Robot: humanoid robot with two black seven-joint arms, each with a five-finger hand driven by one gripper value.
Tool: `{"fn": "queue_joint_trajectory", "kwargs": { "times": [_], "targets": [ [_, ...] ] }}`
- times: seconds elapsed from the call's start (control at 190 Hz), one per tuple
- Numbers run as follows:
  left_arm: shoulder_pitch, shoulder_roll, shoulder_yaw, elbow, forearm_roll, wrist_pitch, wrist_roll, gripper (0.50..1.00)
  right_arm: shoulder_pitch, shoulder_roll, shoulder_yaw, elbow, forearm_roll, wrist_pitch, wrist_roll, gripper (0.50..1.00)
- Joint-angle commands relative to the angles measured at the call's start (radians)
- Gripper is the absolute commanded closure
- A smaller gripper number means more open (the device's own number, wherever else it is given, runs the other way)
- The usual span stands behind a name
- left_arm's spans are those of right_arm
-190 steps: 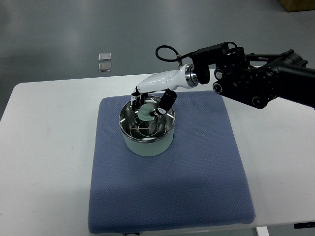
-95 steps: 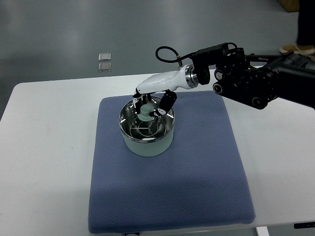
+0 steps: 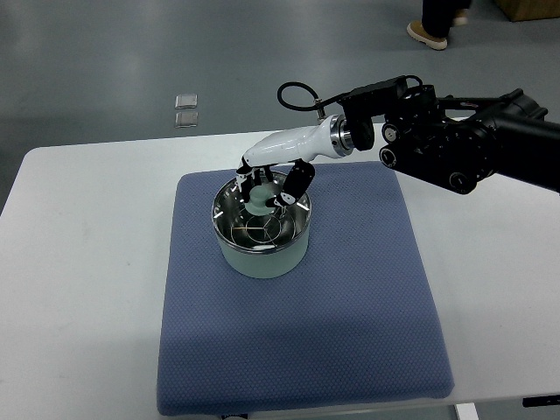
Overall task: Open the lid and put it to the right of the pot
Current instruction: 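Close the right hand fingers around the green lid knob, then lift the glass lid up off the saucepan with the right hand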
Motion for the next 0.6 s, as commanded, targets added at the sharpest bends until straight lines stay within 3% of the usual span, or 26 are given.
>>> {"fn": "queue_joint_trajectory", "kwargs": {
  "times": [0.0, 0.593],
  "targets": [
    [0.000, 0.000, 0.000, 0.000, 0.000, 0.000, -0.001, 0.500, 0.000, -0.002, 0.002, 0.000, 0.001, 0.000, 0.000, 1.000],
    [0.000, 0.000, 0.000, 0.000, 0.000, 0.000, -0.001, 0.500, 0.029, -0.023, 0.042, 0.017, 0.018, 0.041, 0.009, 1.000]
  ]
}}
